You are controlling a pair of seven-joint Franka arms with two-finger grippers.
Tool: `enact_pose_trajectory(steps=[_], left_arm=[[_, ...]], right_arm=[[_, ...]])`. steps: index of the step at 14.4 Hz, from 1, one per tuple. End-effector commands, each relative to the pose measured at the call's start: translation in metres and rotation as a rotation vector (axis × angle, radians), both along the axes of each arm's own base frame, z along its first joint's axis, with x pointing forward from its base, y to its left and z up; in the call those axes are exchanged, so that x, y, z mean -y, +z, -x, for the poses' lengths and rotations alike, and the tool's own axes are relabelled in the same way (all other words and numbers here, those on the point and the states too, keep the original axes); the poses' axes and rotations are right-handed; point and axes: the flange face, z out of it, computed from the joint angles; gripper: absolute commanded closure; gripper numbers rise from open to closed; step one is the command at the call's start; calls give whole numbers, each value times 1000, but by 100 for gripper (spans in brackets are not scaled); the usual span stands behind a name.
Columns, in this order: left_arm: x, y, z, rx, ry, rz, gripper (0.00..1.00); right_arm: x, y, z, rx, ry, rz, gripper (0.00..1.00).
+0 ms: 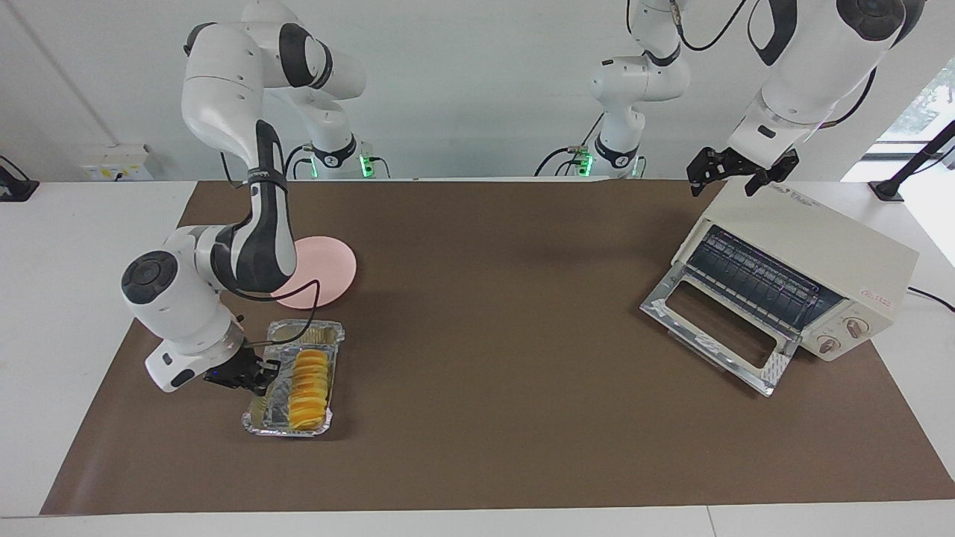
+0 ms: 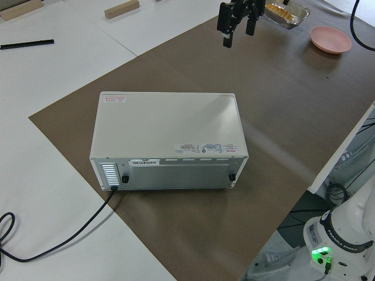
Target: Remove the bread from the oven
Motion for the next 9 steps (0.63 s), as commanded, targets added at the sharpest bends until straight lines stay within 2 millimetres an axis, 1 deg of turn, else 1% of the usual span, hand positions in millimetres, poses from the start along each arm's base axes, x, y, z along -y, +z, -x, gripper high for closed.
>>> enact_pose_trajectory(steps=[1, 2, 3, 5, 6, 8, 9], left_arm=[[-3, 3, 9, 0, -1, 14, 0], [-3, 3, 9, 0, -1, 14, 0], [-3, 3, 9, 0, -1, 14, 0], [-3, 3, 9, 0, -1, 14, 0], [-3, 2, 9, -1, -1, 13, 0], [-3, 3, 9, 0, -1, 14, 0], [-3, 3, 9, 0, -1, 14, 0]], right_arm=[[-1, -7, 1, 15, 14, -17, 87], [-3, -7, 1, 12, 15, -17, 15], [-3, -5, 1, 9, 17, -15, 0], [-6, -2, 4, -10, 23, -12, 0], [-7, 4, 6, -28, 27, -11, 0], [-7, 24, 11, -50, 32, -8, 0], [-9, 28, 13, -61, 35, -8, 0]])
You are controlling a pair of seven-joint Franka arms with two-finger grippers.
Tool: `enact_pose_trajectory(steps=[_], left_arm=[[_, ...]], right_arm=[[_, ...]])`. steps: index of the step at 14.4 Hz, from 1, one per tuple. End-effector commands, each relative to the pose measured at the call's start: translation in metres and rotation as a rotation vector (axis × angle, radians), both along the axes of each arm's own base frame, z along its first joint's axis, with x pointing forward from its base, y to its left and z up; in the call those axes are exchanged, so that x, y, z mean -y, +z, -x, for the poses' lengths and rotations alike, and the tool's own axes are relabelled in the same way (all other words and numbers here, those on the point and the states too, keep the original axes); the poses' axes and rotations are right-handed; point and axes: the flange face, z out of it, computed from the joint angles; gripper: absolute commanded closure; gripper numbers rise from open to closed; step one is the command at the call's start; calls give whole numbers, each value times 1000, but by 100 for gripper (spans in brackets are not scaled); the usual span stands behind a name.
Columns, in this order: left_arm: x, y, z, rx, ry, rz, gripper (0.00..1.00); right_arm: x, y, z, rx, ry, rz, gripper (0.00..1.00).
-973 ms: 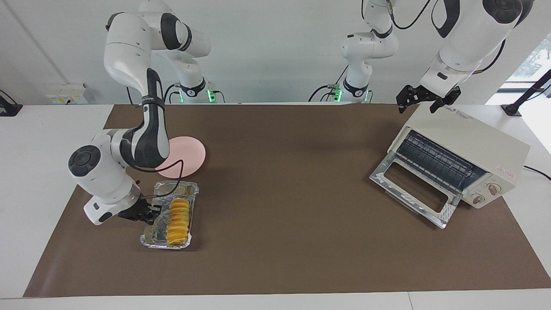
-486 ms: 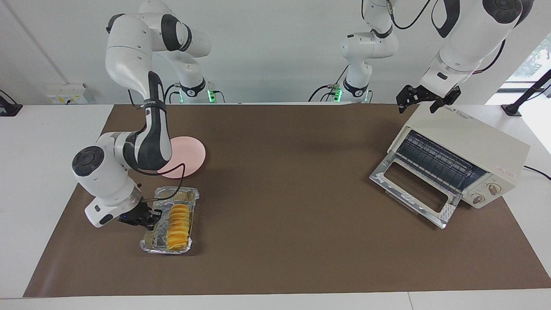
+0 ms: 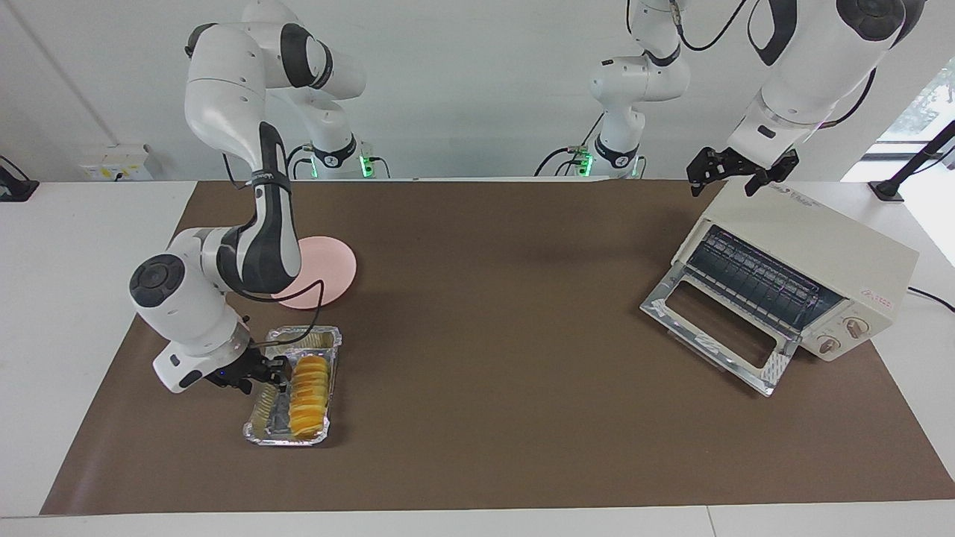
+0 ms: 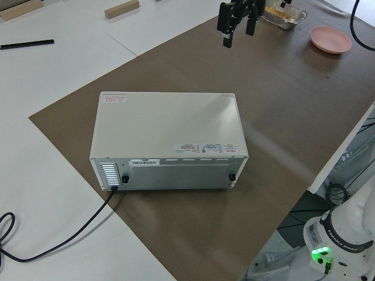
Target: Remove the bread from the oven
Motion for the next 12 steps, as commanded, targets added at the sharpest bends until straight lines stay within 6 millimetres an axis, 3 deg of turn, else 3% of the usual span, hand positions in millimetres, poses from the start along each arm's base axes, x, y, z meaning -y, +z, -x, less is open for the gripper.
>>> enact_pose_trajectory(steps=[1, 5, 12], left_arm=[[-3, 3, 9, 0, -1, 14, 0], [-3, 2, 9, -1, -1, 13, 0], [-3, 2, 9, -1, -1, 13, 0]], right_arm=[[-5, 21, 8, -24, 31, 6, 0], [-32, 22, 5, -13, 23, 46, 0], [-61, -5, 0, 15, 7, 101, 0]])
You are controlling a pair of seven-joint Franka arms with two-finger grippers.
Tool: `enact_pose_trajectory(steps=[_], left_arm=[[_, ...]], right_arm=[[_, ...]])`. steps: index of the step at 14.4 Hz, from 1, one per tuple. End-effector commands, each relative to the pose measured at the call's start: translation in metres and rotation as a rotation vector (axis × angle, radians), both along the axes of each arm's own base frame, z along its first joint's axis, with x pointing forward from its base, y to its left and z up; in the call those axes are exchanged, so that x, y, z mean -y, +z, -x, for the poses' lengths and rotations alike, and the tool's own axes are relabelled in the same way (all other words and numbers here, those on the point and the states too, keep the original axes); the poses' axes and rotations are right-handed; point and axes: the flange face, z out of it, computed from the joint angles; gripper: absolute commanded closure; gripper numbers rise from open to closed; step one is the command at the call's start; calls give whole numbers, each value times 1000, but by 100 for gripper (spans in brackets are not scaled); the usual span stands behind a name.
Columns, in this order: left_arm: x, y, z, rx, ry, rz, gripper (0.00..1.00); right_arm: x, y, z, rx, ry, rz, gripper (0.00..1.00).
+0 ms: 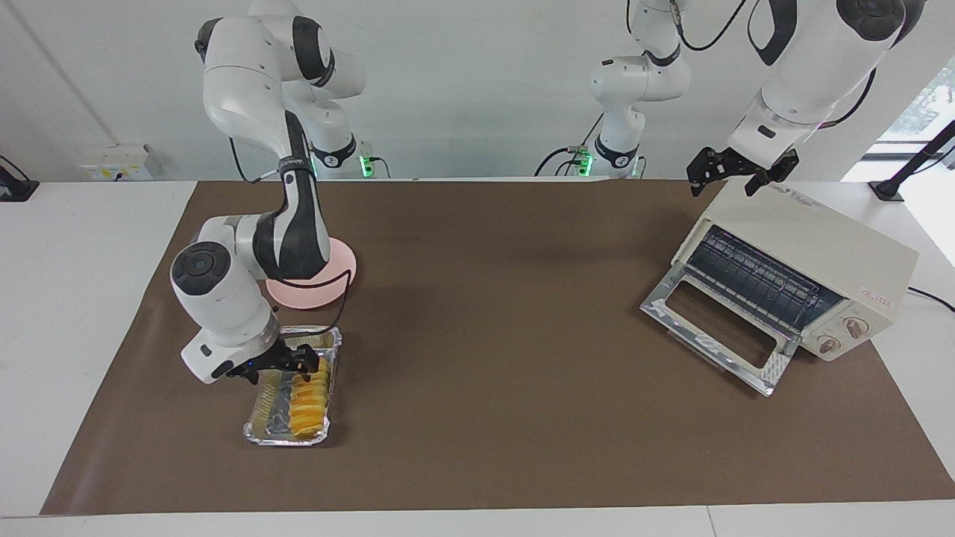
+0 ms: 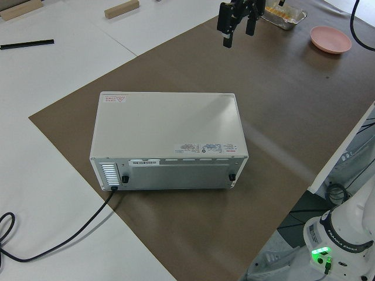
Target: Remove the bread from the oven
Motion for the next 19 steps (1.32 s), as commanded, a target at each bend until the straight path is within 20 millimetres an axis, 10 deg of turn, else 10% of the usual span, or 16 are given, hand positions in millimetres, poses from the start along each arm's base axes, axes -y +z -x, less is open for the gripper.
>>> enact_pose_trajectory(steps=[1, 14, 16, 18, 19], left_arm=[[-3, 3, 9, 0, -1, 14, 0], [-3, 2, 9, -1, -1, 13, 0], [-3, 3, 9, 0, -1, 14, 0], [-3, 3, 9, 0, -1, 14, 0], [-3, 3, 9, 0, -1, 14, 0]], right_arm=[[-8, -14, -3, 19, -20, 24, 0], [-14, -44, 1, 60, -29, 15, 0], [-14, -48, 2, 82, -29, 9, 29], [-14, -46, 2, 80, -28, 8, 100], [-15, -42, 2, 77, -31, 8, 100]])
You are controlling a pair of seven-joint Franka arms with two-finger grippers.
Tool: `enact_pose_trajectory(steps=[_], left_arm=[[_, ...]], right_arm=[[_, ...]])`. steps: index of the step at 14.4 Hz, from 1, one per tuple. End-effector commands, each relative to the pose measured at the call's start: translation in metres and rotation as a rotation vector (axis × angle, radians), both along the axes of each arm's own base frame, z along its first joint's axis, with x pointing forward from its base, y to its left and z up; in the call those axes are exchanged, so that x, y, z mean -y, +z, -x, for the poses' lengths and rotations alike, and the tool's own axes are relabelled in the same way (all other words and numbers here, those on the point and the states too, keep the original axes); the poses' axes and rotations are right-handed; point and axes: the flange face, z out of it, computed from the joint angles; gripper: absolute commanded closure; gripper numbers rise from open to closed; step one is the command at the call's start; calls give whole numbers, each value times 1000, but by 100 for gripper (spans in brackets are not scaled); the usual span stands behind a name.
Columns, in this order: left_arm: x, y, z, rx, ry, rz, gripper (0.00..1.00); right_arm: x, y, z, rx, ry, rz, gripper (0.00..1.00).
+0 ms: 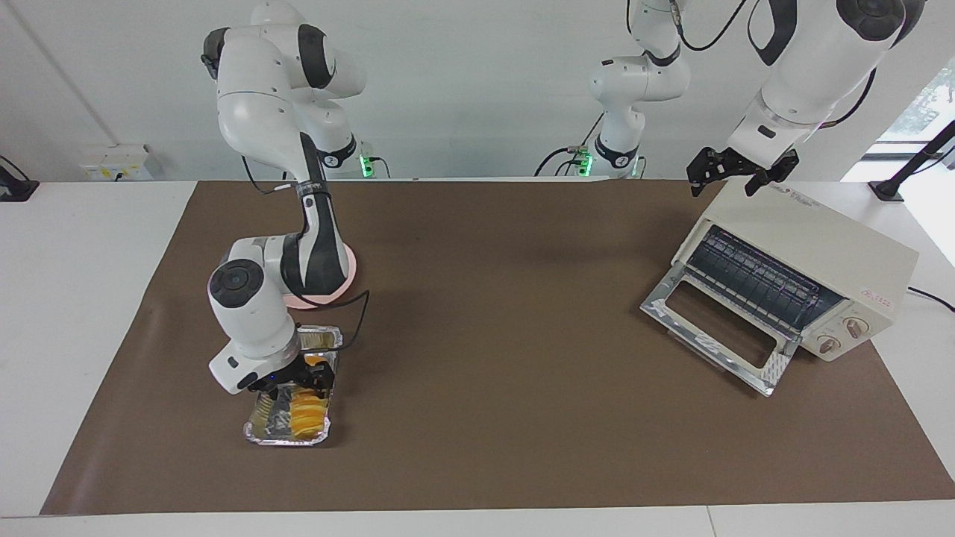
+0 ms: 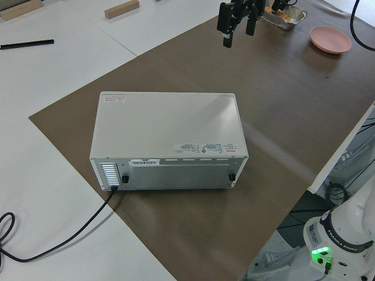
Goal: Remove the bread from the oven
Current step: 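Lift the bread slices out and carry them to the pink plate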
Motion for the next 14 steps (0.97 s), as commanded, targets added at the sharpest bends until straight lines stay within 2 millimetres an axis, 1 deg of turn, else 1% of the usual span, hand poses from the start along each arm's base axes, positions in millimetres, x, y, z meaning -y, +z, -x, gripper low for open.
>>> enact_pose_trajectory(steps=[1, 2, 5, 7, 9, 12, 13, 14], left_arm=[[-3, 3, 9, 0, -1, 14, 0], [-3, 2, 9, -1, -1, 13, 0], [-3, 2, 9, -1, -1, 13, 0], [-3, 3, 9, 0, -1, 14, 0], [-3, 3, 9, 0, -1, 14, 0], [-3, 3, 9, 0, -1, 14, 0], [-3, 3, 9, 0, -1, 14, 0], [-3, 3, 9, 0, -1, 14, 0]], right_arm=[[0, 5, 3, 2, -15, 1, 100], [3, 8, 3, -7, -21, 3, 100], [2, 16, 2, -21, -20, 2, 100], [1, 30, 0, -45, -24, 3, 100], [-1, 41, 3, -103, -24, 11, 100], [-4, 78, 8, -100, -22, 9, 100], [-6, 83, 13, -115, -20, 10, 100], [-11, 96, 19, -129, -14, 12, 100]])
